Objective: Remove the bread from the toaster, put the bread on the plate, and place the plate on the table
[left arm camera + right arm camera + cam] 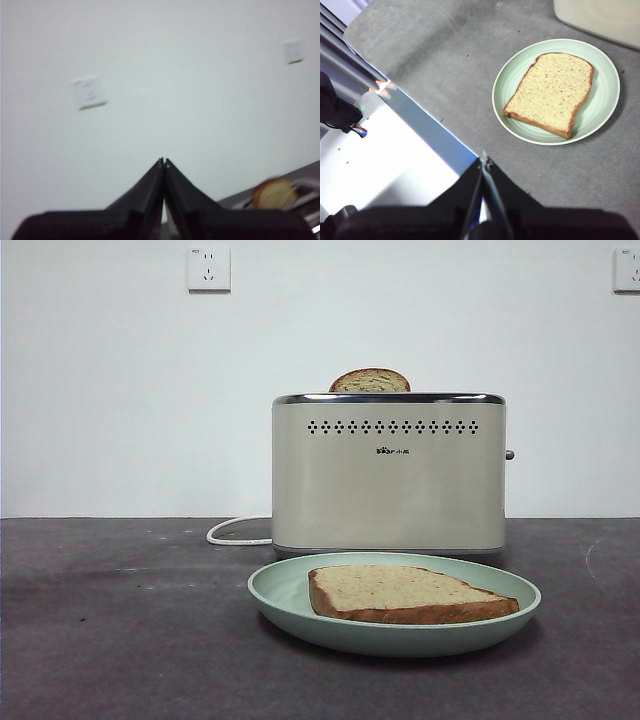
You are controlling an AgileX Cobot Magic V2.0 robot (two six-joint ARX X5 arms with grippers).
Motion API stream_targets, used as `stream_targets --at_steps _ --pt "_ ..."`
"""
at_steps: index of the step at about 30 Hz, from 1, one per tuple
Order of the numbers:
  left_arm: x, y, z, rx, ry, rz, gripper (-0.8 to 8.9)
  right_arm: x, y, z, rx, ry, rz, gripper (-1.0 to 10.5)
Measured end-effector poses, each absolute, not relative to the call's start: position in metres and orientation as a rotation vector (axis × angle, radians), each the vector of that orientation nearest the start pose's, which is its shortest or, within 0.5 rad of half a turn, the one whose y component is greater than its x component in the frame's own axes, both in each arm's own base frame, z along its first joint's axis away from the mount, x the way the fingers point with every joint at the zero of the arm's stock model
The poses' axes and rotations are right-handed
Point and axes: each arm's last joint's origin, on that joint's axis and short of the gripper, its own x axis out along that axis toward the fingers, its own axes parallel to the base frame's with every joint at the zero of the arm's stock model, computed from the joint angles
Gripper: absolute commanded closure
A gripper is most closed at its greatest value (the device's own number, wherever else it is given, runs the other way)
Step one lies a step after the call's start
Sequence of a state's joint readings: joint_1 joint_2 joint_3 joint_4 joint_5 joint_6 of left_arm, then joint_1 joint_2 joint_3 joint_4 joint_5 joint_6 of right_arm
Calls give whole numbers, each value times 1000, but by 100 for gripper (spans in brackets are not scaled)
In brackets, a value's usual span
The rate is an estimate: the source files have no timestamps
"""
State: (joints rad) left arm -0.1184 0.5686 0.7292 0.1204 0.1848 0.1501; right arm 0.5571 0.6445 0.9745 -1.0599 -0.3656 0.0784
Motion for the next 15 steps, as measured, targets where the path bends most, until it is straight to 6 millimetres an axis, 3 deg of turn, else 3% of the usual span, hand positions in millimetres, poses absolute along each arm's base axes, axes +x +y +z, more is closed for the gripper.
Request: stream_targets --at_steps 9,15 --pt "112 0 254 157 -121 -71 817 73 57 335 -3 786 850 945" --pt "102 3 205 157 -113 -42 817 73 57 335 -3 786 850 945"
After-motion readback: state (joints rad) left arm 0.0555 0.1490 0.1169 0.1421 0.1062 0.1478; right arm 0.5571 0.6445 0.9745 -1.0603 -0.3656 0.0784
